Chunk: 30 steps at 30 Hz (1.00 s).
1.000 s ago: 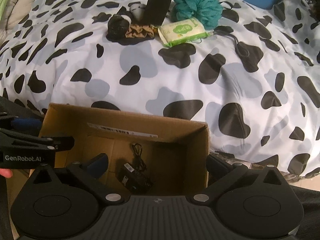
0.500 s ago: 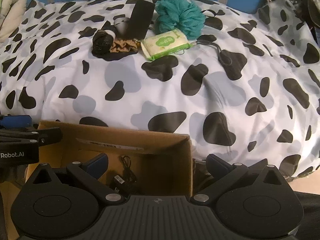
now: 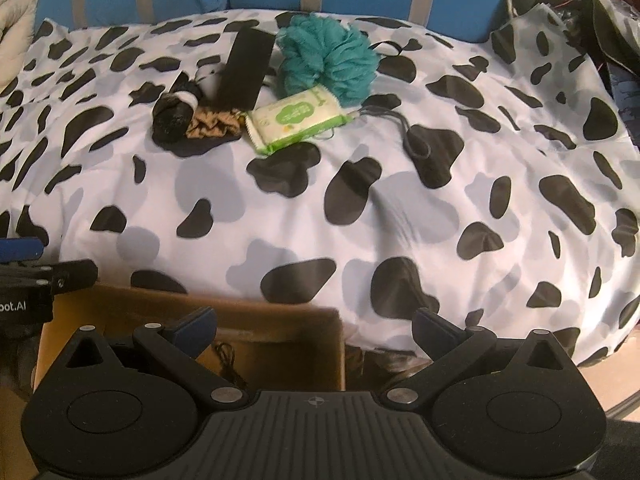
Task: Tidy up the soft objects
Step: 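Move both open tools back toward the pile on the bedspread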
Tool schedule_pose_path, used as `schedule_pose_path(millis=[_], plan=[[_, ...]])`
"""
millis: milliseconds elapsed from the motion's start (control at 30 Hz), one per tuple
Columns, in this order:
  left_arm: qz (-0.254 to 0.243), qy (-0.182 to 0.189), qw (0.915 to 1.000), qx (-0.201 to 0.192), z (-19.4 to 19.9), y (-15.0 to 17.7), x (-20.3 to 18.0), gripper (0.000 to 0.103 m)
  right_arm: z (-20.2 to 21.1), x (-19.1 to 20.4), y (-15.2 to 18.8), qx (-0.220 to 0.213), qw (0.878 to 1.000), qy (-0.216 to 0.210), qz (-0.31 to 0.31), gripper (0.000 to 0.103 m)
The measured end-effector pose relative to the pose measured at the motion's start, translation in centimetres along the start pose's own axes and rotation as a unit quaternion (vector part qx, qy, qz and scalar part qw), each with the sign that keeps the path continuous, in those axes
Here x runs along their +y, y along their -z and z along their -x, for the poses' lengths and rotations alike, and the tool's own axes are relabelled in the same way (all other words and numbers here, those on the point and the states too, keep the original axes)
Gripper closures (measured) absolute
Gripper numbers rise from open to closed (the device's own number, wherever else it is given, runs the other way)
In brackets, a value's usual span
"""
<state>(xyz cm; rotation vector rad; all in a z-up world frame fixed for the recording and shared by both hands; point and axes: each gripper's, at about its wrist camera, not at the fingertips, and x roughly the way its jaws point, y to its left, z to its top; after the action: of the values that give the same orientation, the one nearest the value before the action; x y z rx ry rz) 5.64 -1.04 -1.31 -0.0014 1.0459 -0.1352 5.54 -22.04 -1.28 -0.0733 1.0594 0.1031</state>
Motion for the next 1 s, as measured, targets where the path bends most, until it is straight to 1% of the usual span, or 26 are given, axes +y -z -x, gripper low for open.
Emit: schedule_pose_path(millis=[233, 433, 600, 733, 1000], plan=[[-0.008, -0.004, 1.0, 0.0, -0.6, -1.0, 0.5, 0.024, -0.3, -1.1, -1.2, -0.013, 1.0, 0.002, -0.015, 0.0], [-0.017, -0.012, 0.9998, 0.002, -1.4, -1.9, 0.9, 0.024, -1.4, -2.0, -2.2, -0.009, 1.0, 0.008, -0.02, 0.0], [-0.011, -0.011, 0.9999, 0.005, -2.1, -2.8, 1.6, 0.024, -2.2, -3.2, -3.2, -0.01, 0.999, 0.015, -0.033, 0.0], [-0.006, -0.013, 0.9999, 0.006, -2.7, -3.7, 2.2, 0.024, -2.7, -4.2, -4.0, -0.015, 0.999, 0.01, -0.045, 0.0], [-0.007, -0.016, 0.9998, 0.012, -4.1, -5.2, 2.8, 0.024, -3.8, -5.1, -5.9, -0.024, 0.999, 0.015, -0.032, 0.0]])
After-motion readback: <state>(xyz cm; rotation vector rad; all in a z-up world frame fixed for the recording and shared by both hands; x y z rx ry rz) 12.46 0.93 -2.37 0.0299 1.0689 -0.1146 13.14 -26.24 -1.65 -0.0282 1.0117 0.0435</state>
